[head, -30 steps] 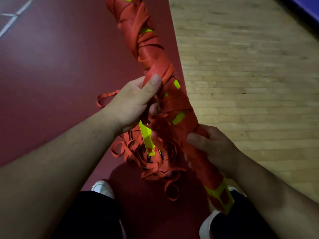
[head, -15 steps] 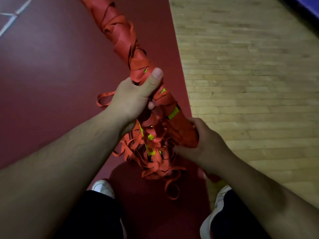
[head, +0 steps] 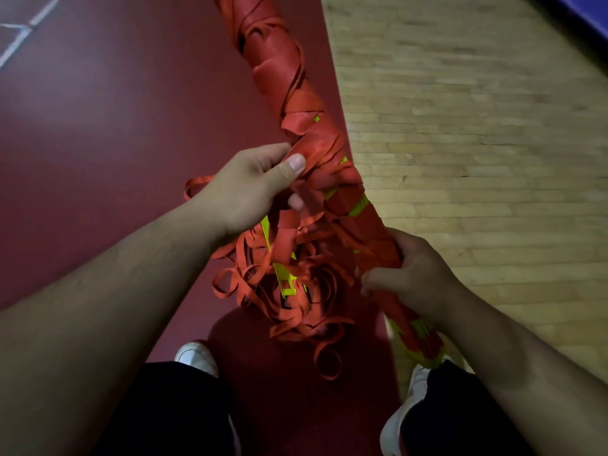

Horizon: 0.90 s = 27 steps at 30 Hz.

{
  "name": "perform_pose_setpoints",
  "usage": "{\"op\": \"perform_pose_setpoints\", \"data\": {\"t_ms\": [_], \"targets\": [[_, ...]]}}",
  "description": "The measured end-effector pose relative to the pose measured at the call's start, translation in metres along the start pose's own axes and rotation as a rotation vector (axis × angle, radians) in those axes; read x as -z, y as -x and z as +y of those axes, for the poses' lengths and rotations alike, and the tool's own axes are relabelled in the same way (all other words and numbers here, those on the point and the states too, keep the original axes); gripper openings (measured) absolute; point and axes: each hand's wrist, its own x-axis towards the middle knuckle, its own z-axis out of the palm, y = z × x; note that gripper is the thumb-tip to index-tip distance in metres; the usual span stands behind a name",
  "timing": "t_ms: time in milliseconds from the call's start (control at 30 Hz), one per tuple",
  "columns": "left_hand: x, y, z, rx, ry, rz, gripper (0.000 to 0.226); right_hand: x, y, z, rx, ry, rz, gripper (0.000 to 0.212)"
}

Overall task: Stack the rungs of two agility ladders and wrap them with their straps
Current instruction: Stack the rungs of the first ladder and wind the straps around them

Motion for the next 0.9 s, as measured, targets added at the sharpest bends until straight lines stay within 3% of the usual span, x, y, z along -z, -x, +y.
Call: {"op": "perform_pose_setpoints", "data": {"t_ms": [267,533,700,767,900], "targets": [[-0.006,0.002,0.003,0.055,0.271,-0.007,0.035,-0.003,0.004,-0.005,-0.031,-0.348,-0.166,0.023],[-0.003,-0.001,0.006,0.064,0.004,0.100,0.032,-0.004,0.003,-0.007,-0.096,-0.345,-0.154,0.032],[-0.013,-0.002,0.009,0.186,0.215,0.186,0.027,-0.006,0.001,-0.007,-0.007,-0.290,-0.078,0.025],[-0.015,-0.001,0.011,0.175,0.239,0.182,0.036,-0.004,0.001,-0.008,0.003,-0.336,-0.086,0.023],[-0.015,0.000,0.011,0.061,0.082,0.127,0.043,0.003,0.007,-0.012,-0.089,-0.467,-0.331,0.034]]}}
